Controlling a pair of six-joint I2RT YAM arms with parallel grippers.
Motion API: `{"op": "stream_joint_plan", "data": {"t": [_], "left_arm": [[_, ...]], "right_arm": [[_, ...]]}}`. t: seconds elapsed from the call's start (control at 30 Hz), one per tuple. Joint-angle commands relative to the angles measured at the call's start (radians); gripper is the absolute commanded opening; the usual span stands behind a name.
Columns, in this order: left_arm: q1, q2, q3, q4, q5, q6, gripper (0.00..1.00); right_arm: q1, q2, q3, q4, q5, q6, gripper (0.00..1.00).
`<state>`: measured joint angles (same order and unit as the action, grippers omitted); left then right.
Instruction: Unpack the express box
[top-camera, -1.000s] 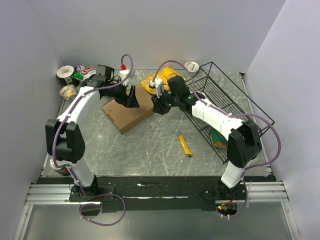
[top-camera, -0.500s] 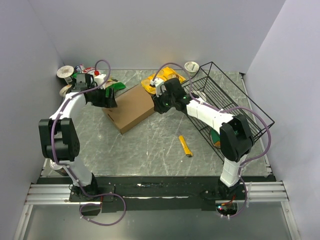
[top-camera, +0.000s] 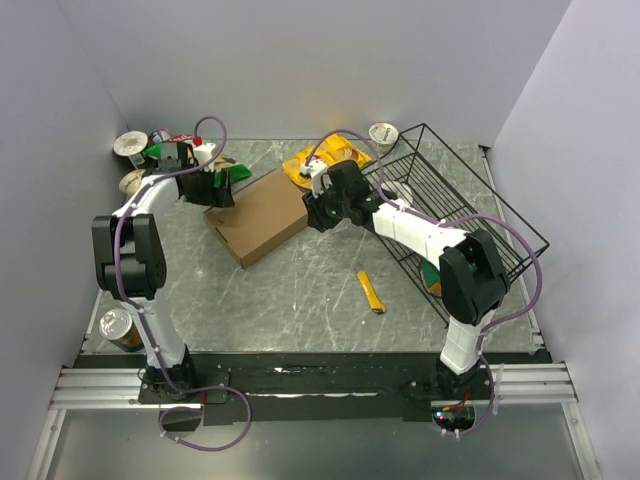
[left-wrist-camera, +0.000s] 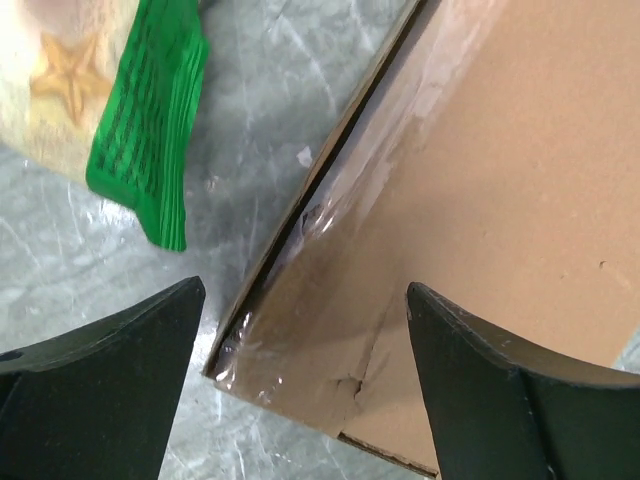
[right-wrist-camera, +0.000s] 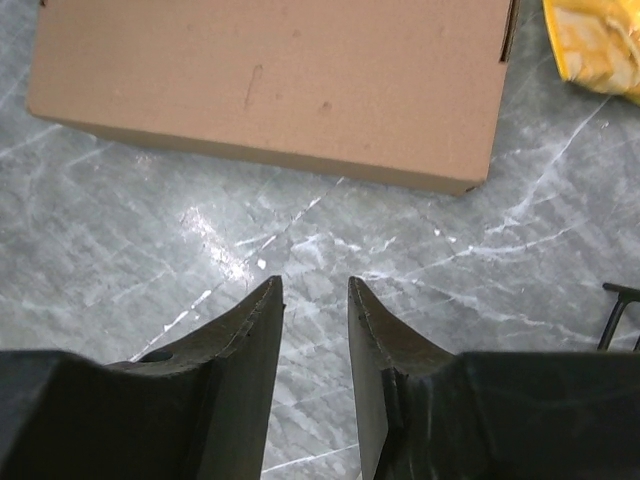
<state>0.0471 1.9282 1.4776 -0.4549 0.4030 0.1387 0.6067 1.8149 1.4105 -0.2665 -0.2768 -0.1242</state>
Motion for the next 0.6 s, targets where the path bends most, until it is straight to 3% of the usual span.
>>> {"op": "stream_joint_plan", "data": {"t": [0.0,0.1,0.2,0.4,0.57], "left_arm": [[0.005,0.052,0.093,-0.06,0.078,0.045,0.88],[0.005,0.095,0.121,-0.163,0.236,0.097,0.85],[0.0,0.084,0.075,-0.201,0.286,0.116,0.84],[-0.001,-0.038,-0.062,-0.228,0.31,0.136,0.82],[-0.024,-0.196,-0.137,-0.361,0.558,0.221,0.83]], "right_arm": [[0.007,-0.055,-0.019,0.032,0.028,0.003,0.41],[0.004,-0.049,-0.012,0.033,0.036,0.003,0.41],[0.002,-0.04,0.001,0.033,0.036,-0.002,0.41],[-0.004,-0.04,0.011,0.015,0.025,-0.014,0.41],[-0.021,-0.042,0.016,-0.014,0.014,-0.037,0.41]]}}
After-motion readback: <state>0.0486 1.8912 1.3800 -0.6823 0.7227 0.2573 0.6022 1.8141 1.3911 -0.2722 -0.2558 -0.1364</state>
